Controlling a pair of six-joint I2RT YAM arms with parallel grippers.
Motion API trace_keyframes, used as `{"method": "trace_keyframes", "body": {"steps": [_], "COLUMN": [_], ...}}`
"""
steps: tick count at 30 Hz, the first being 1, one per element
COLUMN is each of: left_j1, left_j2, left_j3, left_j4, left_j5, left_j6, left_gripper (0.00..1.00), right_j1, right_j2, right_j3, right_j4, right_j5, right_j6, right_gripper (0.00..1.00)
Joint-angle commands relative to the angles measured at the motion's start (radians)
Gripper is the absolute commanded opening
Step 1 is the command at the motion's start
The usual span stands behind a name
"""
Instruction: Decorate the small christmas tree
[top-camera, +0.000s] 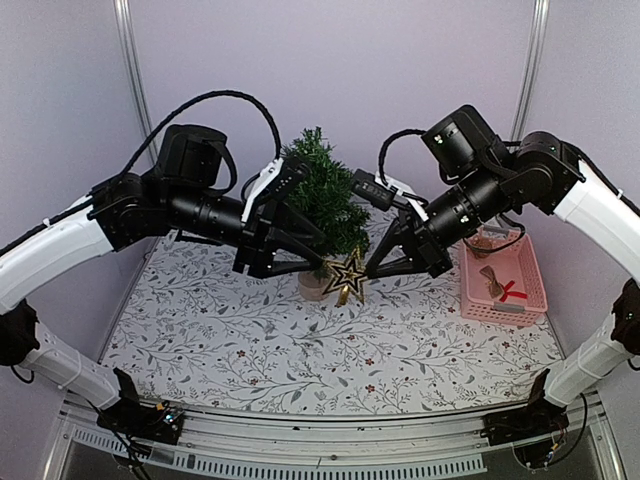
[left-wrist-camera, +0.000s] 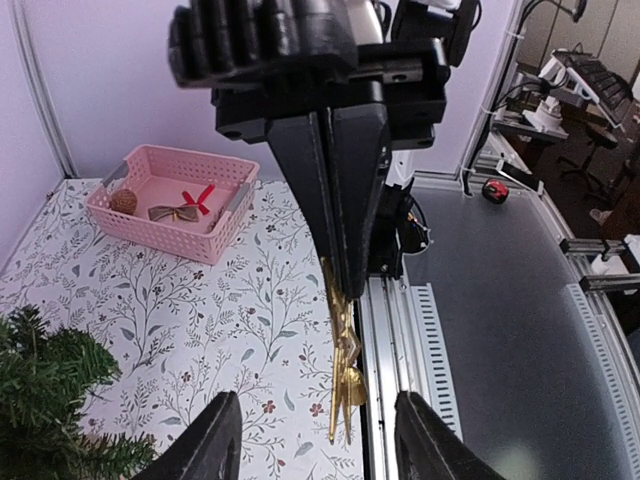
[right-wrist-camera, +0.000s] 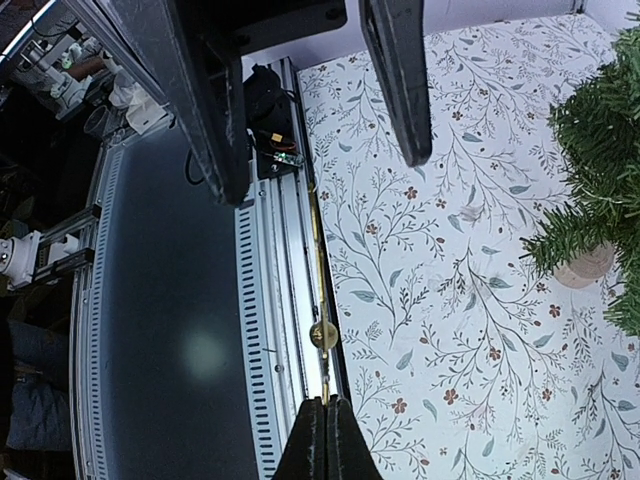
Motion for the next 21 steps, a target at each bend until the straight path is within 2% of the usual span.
{"method": "trace_keyframes", "body": {"steps": [1, 5, 11, 14, 15, 16, 18, 21], "left_j1": [-0.037, -0.055, -0.068, -0.069, -0.069, -0.068, -0.054, 0.01], "left_j2": [0.038, 0.074, 0.103, 0.104, 0.102, 0.095, 0.07, 0.001], "left_j3": [0.047, 0.074, 0.092, 0.086, 0.085, 0.078, 0.053, -0.029], "left_j4": [-0.055, -0.085, -0.121, -0.126, -0.123, -0.112, -0.069, 0.056], "left_j5": [-0.032, -0.047, -0.051, -0.053, -0.057, -0.062, -0.067, -0.063], "left_j6": [0.074, 0.112, 0.14, 0.136, 0.131, 0.12, 0.09, 0.02], "left_gripper": [0.52, 0.46, 0.19, 0.0, 0.0, 0.0, 0.0, 0.0], "right_j1": [0.018, 0.038, 0.041, 0.041, 0.041, 0.041, 0.041, 0.03], "right_j2": [0.017, 0.033, 0.035, 0.029, 0.028, 0.024, 0.016, -0.004], "right_j3": [0.053, 0.058, 0.06, 0.061, 0.062, 0.067, 0.079, 0.083], "right_j4": [-0.004, -0.007, -0.008, -0.004, 0.001, 0.009, 0.03, 0.099], "right_j5": [0.02, 0.034, 0.043, 0.058, 0.072, 0.091, 0.133, 0.17], "right_j6": [0.008, 0.012, 0.012, 0.014, 0.016, 0.026, 0.047, 0.088], "right_gripper": [0.0, 0.0, 0.0, 0.0, 0.0, 0.05, 0.27, 0.5]}}
